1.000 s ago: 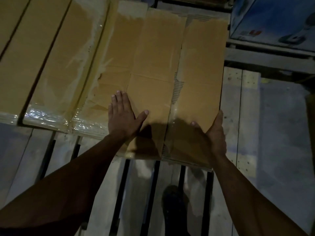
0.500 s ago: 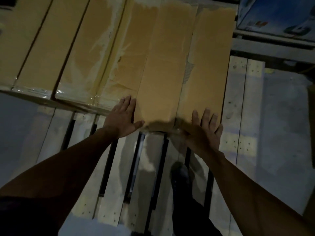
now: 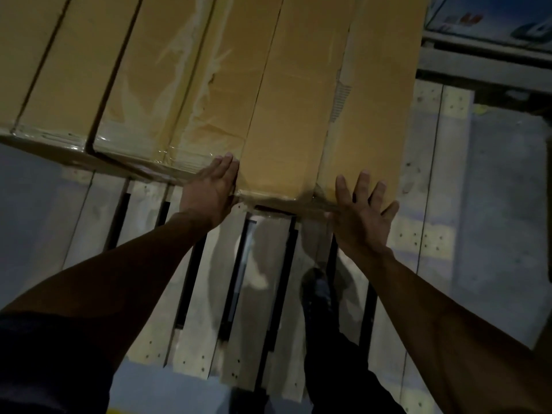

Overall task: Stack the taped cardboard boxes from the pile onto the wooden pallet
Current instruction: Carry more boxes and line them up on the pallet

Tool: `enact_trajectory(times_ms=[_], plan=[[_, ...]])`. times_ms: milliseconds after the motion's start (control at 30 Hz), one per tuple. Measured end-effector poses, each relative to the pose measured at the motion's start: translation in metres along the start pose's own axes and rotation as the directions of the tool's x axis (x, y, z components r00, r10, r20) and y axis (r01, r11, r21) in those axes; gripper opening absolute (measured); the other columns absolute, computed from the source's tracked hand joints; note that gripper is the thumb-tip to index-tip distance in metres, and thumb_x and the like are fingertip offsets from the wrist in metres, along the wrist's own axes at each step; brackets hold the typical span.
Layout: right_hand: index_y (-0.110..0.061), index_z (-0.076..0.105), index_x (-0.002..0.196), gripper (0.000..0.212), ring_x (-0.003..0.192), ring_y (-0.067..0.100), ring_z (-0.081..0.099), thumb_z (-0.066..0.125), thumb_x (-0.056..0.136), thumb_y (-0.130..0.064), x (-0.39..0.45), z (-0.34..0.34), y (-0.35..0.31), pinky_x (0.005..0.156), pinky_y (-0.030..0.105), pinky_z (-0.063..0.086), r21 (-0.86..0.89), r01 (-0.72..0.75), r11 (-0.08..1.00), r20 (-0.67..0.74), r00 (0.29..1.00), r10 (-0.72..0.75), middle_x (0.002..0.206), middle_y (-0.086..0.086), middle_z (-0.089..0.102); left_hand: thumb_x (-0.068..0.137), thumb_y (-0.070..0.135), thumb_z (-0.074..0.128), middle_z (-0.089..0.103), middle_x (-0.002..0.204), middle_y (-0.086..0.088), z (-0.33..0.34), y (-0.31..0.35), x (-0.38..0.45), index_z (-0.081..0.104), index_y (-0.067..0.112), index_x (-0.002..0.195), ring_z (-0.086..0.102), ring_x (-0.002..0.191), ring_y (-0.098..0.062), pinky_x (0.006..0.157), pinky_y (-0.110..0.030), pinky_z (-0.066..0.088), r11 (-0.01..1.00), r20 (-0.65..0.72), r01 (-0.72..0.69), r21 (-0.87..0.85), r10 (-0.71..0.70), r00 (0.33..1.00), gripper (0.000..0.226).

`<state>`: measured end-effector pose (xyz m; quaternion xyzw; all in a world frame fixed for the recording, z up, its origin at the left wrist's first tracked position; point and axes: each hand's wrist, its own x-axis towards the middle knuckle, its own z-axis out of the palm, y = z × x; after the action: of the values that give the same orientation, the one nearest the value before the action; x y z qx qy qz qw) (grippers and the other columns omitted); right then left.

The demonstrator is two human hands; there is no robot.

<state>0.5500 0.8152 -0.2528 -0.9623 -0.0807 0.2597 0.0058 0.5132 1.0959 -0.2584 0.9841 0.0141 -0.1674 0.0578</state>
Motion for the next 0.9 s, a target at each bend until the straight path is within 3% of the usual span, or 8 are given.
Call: enact_trajectory(times_ms=[467, 567, 633, 767, 900], plan=[[-0.033, -0.002, 0.158, 0.078, 0.148, 0.047, -0.013, 0.051, 0.1, -0.044, 0.012, -0.009, 0.001, 0.113, 0.073, 0.005, 0.01, 0.018, 1.0, 0.006, 1.0, -0.018, 0.164, 0.014, -0.015, 0.092, 0.022, 0.063, 0.038, 0.154, -0.013, -0.006, 0.008, 0.005, 0.039, 0.005, 0.146, 0.036, 0.142, -0.03, 0.103, -0.047, 0.044, 0.999, -0.023, 0.036, -0.015, -0.036, 0.999, 0.061], [-0.033, 0.002, 0.158, 0.078, 0.148, 0.046, -0.012, 0.052, 0.099, -0.044, 0.014, -0.011, 0.003, 0.114, 0.072, 0.005, 0.037, 0.029, 0.999, -0.016, 0.999, -0.028, 0.165, 0.013, -0.013, 0.089, 0.02, 0.067, 0.048, 0.144, -0.016, -0.009, 0.012, 0.005, 0.044, 0.004, 0.137, 0.05, 0.13, -0.035, 0.088, -0.05, 0.053, 0.999, -0.035, 0.04, -0.019, -0.041, 0.999, 0.055], [-0.031, 0.004, 0.158, 0.084, 0.149, 0.044, -0.013, 0.058, 0.095, -0.047, 0.014, -0.01, 0.005, 0.116, 0.069, 0.002, 0.102, 0.017, 0.995, -0.046, 0.999, -0.012, 0.165, 0.014, -0.014, 0.09, 0.02, 0.065, 0.052, 0.137, -0.017, -0.01, 0.015, 0.004, 0.039, 0.006, 0.142, 0.056, 0.119, -0.037, 0.077, -0.048, 0.054, 1.0, -0.057, 0.021, -0.008, -0.021, 0.998, 0.06], [-0.023, 0.001, 0.158, 0.114, 0.146, 0.049, -0.017, 0.077, 0.078, -0.053, 0.018, -0.009, 0.005, 0.119, 0.057, -0.003, 0.265, -0.131, 0.955, -0.069, 0.986, 0.154, 0.16, 0.027, -0.02, 0.096, 0.028, 0.055, 0.041, 0.15, -0.017, -0.007, 0.014, 0.005, 0.023, 0.015, 0.154, 0.042, 0.136, -0.036, 0.091, -0.051, 0.05, 0.999, -0.049, 0.009, 0.032, -0.007, 0.999, 0.067], [-0.027, -0.005, 0.158, 0.124, 0.145, 0.05, -0.019, 0.084, 0.074, -0.043, 0.028, -0.019, 0.0, 0.119, 0.056, -0.002, 0.313, -0.223, 0.923, 0.028, 0.974, 0.225, 0.157, 0.026, -0.027, 0.098, 0.029, 0.052, 0.037, 0.154, -0.014, -0.002, 0.014, 0.005, 0.024, 0.015, 0.154, 0.037, 0.14, -0.035, 0.096, -0.053, 0.05, 0.999, -0.039, 0.048, 0.014, -0.047, 0.998, 0.064]])
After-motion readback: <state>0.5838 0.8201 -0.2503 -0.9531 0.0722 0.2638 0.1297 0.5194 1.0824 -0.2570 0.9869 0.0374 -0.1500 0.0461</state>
